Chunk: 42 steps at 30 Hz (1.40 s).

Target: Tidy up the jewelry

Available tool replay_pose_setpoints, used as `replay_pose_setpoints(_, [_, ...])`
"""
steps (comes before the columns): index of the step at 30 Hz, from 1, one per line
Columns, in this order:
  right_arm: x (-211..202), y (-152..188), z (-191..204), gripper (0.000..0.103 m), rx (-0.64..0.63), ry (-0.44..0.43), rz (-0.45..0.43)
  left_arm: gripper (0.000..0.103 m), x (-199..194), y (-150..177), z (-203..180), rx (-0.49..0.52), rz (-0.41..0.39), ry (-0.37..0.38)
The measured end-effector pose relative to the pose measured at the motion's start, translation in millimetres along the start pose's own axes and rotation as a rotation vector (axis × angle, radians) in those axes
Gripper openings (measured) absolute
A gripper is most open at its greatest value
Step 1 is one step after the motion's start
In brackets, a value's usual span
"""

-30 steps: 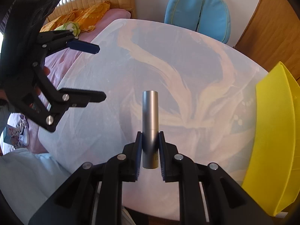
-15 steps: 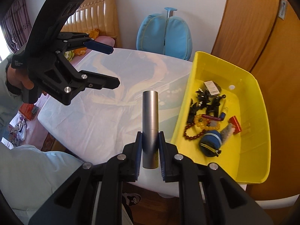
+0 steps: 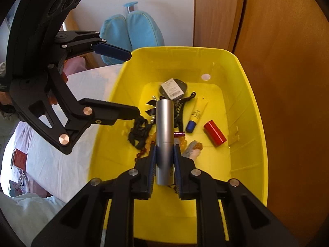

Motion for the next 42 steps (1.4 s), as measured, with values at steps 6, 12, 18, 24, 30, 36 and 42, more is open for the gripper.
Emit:
replay_pose_setpoints(6, [58,-11,-22,0.019,0.059,0.018,0.134,0.096,39,1,16,0.049,0.084,0.035])
replay_pose_setpoints(12, [80,-12,-23,0.019,0.079,0.02,0.173,0.096,43,7,26,0.036,0.078,0.049])
replay_pose_setpoints(18, [64,-13,-25,0.053,0.088,0.048,0.132,0.096,27,8,21,0.021,0.028,0.043])
replay_pose_setpoints(24, [25,-5,-22,0.086,0.078,0.084,0.046,0.096,-13,13,-5,0.024,-0.048,0.026])
replay_pose_setpoints(30, [-25,11,-14,0.094,0.046,0.138,-0.057,0.096,-49,30,-31,0.007,-0.068,-0.044])
replay_pose_setpoints(36, [-68,33,-1,0.095,-0.008,0.185,-0.13,0.096,-74,45,-55,-0.008,-0.065,-0.092])
replay_pose_setpoints(42, [-84,57,5,0.095,0.029,0.185,-0.183,0.096,-77,49,-76,-0.018,-0.057,-0.143])
Point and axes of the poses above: each gripper's, at about its wrist camera, not at the fingertips, and x roughly the way its jaws point, z to its left, y to its underside, the point moved 3 cm from there along x, roughly the way its jaws point, and after that the axes turned 9 degrees about -z, right-handed, at the moved point
